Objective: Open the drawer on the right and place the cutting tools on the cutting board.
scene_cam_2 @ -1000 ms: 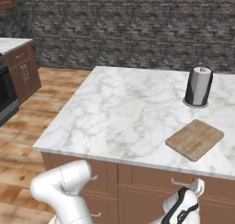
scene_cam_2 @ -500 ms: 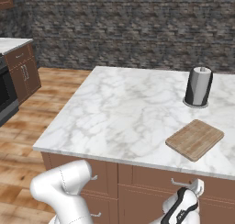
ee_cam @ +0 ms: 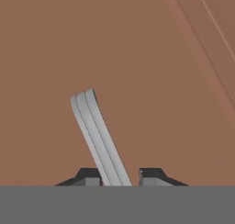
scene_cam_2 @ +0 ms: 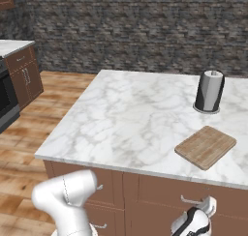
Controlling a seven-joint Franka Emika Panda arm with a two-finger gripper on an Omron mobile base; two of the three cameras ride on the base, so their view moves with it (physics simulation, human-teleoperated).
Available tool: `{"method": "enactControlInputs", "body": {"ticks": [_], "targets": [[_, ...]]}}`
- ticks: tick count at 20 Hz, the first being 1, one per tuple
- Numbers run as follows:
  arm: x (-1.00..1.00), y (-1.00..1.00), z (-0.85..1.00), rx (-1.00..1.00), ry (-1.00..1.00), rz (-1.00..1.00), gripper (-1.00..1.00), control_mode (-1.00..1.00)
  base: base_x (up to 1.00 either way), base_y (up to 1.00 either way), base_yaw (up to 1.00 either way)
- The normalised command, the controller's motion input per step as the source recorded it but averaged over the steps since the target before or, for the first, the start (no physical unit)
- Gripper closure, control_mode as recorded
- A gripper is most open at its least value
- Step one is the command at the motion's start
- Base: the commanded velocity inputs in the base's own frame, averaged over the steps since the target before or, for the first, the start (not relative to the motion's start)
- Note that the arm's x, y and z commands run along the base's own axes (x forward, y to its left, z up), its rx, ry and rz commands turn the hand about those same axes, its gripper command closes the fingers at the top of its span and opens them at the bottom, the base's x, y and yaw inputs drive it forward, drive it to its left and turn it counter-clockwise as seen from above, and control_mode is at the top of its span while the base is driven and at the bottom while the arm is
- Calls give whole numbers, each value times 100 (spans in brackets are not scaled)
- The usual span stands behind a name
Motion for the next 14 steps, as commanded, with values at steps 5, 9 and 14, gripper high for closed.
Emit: {"method": "enactControlInputs", "body": {"ticks": [5, 9, 14], "targets": [[-56, 0, 0, 0, 0, 0, 100, -100, 0, 0, 0], [-59, 0, 0, 0, 0, 0, 100, -100, 0, 0, 0], [-62, 0, 0, 0, 0, 0, 100, -100, 0, 0, 0]]}}
